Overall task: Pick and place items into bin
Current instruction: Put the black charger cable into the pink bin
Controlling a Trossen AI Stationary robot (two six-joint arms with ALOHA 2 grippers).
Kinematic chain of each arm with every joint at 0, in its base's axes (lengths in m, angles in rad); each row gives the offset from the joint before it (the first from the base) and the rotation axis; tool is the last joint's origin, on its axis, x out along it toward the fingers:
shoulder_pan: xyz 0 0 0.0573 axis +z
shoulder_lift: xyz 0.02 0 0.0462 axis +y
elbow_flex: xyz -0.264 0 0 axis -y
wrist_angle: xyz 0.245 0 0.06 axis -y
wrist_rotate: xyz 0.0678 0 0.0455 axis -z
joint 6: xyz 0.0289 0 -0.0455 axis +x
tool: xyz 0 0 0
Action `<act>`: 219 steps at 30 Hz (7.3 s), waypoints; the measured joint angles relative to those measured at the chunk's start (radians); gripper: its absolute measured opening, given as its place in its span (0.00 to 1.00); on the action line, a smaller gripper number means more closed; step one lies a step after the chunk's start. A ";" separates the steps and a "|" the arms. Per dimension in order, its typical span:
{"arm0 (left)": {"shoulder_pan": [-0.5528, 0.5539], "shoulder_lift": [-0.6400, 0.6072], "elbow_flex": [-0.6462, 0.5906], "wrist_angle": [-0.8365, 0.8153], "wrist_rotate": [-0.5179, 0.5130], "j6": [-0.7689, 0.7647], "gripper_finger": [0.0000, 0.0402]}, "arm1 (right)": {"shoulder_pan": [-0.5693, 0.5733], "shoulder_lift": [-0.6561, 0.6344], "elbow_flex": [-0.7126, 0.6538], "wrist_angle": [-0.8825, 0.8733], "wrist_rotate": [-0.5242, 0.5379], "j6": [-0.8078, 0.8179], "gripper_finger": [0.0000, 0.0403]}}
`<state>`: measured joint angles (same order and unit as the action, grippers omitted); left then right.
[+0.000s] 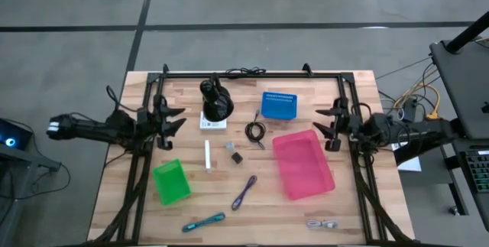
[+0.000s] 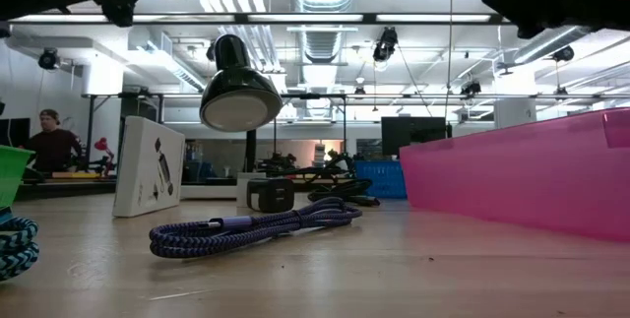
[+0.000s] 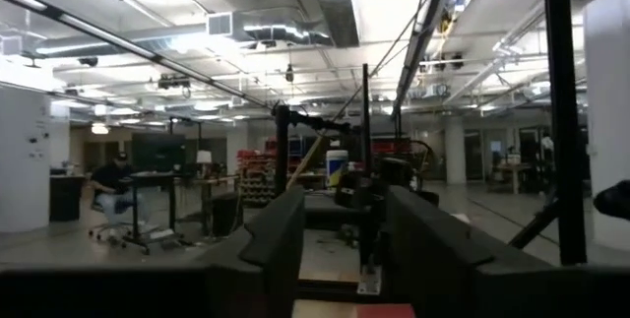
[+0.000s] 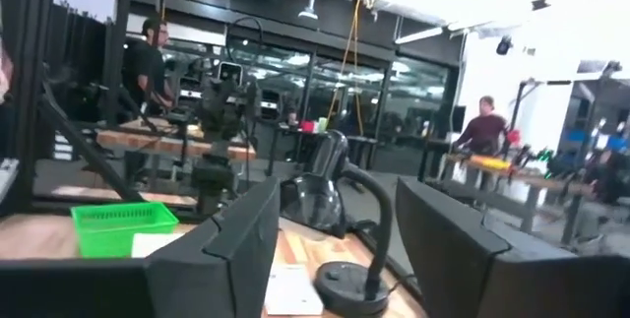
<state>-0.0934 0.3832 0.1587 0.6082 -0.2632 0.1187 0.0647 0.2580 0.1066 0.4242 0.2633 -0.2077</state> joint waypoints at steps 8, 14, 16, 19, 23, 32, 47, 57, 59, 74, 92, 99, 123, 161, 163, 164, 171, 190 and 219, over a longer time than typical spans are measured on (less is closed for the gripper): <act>0.000 0.050 0.016 0.019 0.001 -0.007 0.39 | 0.001 0.140 0.124 -0.073 0.001 -0.139 0.50; 0.000 0.079 0.015 0.008 0.002 -0.004 0.39 | 0.001 0.232 0.226 -0.078 -0.002 -0.108 0.50; 0.000 0.098 0.007 0.003 0.006 -0.011 0.39 | 0.001 0.266 0.256 -0.084 -0.002 -0.058 0.50; 0.000 0.139 -0.016 0.010 0.014 -0.030 0.39 | 0.001 0.313 0.306 -0.149 -0.003 -0.006 0.50; -0.001 0.178 -0.038 0.018 0.014 -0.031 0.39 | 0.001 0.391 0.369 -0.248 -0.003 -0.009 0.50; -0.001 0.177 -0.045 0.101 0.017 0.020 0.39 | 0.001 0.601 0.555 -0.369 -0.005 -0.014 0.50; 0.000 0.170 -0.050 0.120 0.020 0.050 0.39 | 0.001 0.824 0.785 -0.548 -0.009 -0.052 0.50; 0.000 0.172 -0.050 0.116 0.020 0.052 0.39 | 0.001 0.993 0.863 -0.595 -0.008 -0.186 0.50; 0.000 0.172 -0.050 0.116 0.021 0.052 0.39 | 0.001 1.028 0.888 -0.630 -0.002 -0.193 0.50; 0.000 0.175 -0.050 0.117 0.021 0.055 0.39 | 0.000 1.305 1.116 -0.887 0.002 -0.083 0.50; 0.000 0.180 -0.050 0.117 0.021 0.076 0.39 | -0.057 1.480 1.254 -1.049 -0.147 -0.080 0.50; 0.000 0.181 -0.050 0.117 0.021 0.078 0.39 | -0.081 1.525 1.255 -1.047 -0.170 -0.080 0.50; 0.000 0.185 -0.050 0.117 0.021 0.078 0.39 | -0.162 1.646 1.257 -1.045 -0.249 -0.107 0.50; 0.000 0.186 -0.050 0.117 0.021 0.078 0.39 | -0.198 1.769 1.278 -1.064 -0.288 -0.142 0.50; 0.000 0.186 -0.050 0.117 0.021 0.078 0.39 | -0.198 1.769 1.278 -1.065 -0.288 -0.140 0.50; 0.000 0.186 -0.050 0.117 0.021 0.078 0.39 | -0.198 1.769 1.278 -1.065 -0.288 -0.138 0.50; 0.000 0.186 -0.050 0.117 0.020 0.078 0.39 | -0.198 1.769 1.278 -1.065 -0.288 -0.136 0.50; 0.000 0.186 -0.050 0.117 0.021 0.078 0.39 | -0.198 1.769 1.277 -1.064 -0.289 -0.136 0.20; 0.000 0.186 -0.050 0.116 0.021 0.078 0.39 | -0.198 1.767 1.277 -1.063 -0.288 -0.109 0.02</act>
<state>-0.0937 0.5691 0.1089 0.7243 -0.2424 0.1964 -0.1333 2.0247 1.3838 -0.6392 -0.0250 -0.3172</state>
